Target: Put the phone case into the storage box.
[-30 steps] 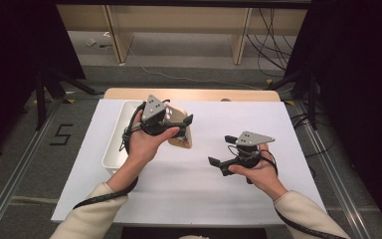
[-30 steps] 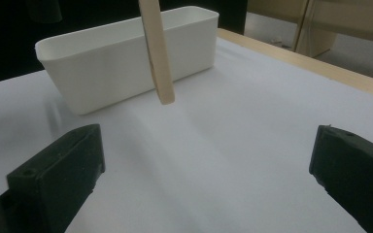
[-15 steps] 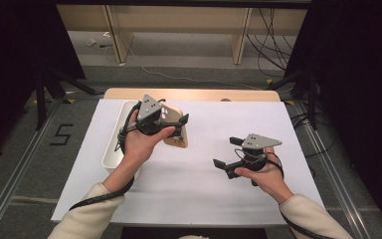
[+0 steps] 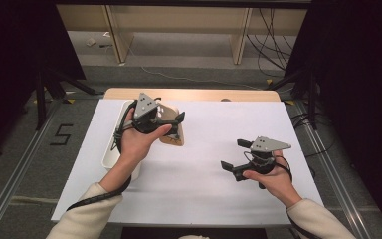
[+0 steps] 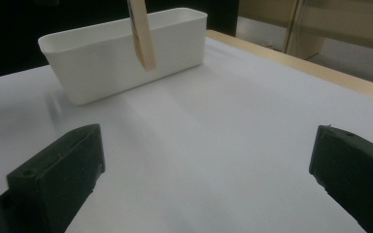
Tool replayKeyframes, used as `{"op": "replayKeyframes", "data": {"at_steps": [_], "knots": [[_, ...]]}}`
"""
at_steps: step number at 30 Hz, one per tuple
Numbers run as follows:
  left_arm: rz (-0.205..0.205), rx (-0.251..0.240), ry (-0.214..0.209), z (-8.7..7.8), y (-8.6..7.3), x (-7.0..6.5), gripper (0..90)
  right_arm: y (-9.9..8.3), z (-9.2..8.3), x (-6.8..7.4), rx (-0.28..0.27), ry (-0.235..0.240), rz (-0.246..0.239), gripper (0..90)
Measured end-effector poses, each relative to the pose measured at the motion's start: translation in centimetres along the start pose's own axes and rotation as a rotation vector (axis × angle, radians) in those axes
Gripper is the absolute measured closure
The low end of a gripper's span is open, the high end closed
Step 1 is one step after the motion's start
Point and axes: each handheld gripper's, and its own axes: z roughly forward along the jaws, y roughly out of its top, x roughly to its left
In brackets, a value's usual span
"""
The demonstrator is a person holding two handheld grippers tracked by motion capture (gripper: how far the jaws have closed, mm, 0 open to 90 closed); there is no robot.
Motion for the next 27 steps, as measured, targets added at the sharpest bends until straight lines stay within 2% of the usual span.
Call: {"op": "replayKeyframes", "data": {"at_steps": [27], "knots": [[-0.018, -0.012, 0.033, -0.8, 0.8, 1.5, 9.9, -0.6, -0.9, -0.3, 0.006, -0.025, 0.007, 0.4]]}}
